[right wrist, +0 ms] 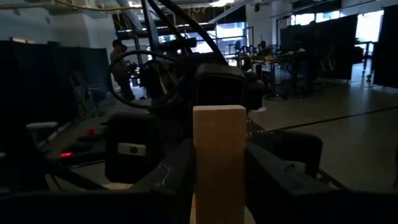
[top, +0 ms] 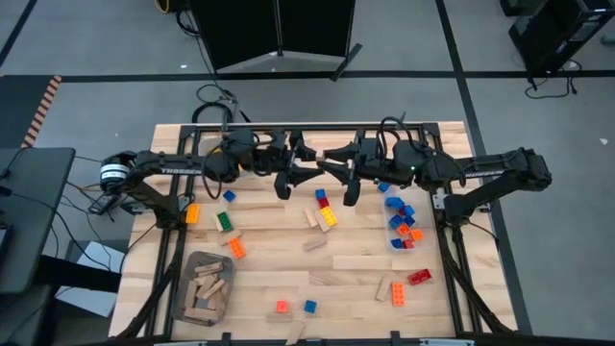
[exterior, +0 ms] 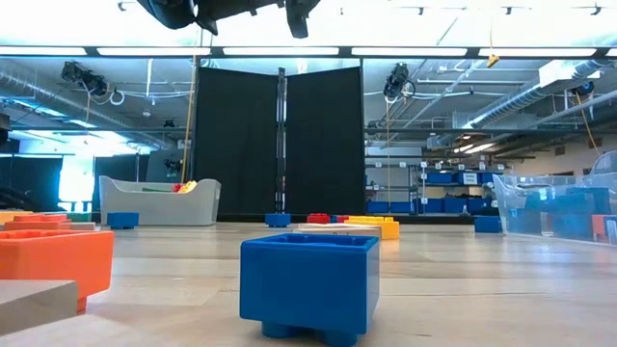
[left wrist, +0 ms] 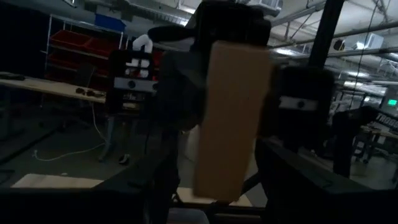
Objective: Sort blocks by size
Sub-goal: Put the brown block into the black bin
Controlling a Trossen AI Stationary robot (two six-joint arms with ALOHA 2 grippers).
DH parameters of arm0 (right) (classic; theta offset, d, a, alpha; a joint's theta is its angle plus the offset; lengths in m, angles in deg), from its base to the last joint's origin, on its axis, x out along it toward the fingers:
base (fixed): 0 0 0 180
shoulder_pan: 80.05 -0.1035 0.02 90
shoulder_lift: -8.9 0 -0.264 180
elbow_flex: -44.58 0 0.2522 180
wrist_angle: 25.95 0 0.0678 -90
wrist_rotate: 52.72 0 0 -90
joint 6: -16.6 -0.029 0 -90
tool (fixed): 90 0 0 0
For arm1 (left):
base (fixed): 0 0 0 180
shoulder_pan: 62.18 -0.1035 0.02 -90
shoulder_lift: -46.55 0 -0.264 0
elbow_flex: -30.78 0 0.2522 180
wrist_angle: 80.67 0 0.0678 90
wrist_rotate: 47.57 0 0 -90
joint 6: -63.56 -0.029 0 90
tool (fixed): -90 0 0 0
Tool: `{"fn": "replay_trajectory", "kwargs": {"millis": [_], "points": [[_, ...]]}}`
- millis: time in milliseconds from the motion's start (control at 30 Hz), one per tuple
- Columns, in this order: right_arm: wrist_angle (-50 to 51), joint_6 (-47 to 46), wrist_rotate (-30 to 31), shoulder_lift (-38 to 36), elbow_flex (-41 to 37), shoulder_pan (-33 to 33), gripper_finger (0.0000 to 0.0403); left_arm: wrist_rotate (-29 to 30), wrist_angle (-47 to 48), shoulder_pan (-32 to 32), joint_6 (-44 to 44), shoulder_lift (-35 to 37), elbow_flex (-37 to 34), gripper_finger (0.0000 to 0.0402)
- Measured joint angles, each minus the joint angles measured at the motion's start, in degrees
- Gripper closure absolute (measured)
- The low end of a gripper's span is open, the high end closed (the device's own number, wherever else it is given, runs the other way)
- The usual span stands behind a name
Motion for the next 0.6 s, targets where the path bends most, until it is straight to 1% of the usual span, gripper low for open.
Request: {"fn": "replay_trajectory", "kwargs": {"millis": [300, 400, 533, 600], "points": [[-0.4, 0.0, -1.7, 0.0, 0.0, 0.9, 0.0281, 0.2, 0.2, 0.0, -1.6, -1.3, 0.0, 0.0207], [-0.1, 0.0, -1.8, 0.0, 0.0, 1.2, 0.0281, 0.2, 0.0, 0.0, -2.0, -1.5, 0.0, 0.0235], [0.6, -0.3, -1.7, 0.0, 0.0, 1.4, 0.0274, 0.2, -0.6, 0.0, -3.6, -1.7, 0.0, 0.0283], [0.6, -0.4, -1.7, 0.0, 0.1, 1.5, 0.0272, 0.3, -1.5, 0.0, -3.6, -1.7, 0.0, 0.0287]]}}
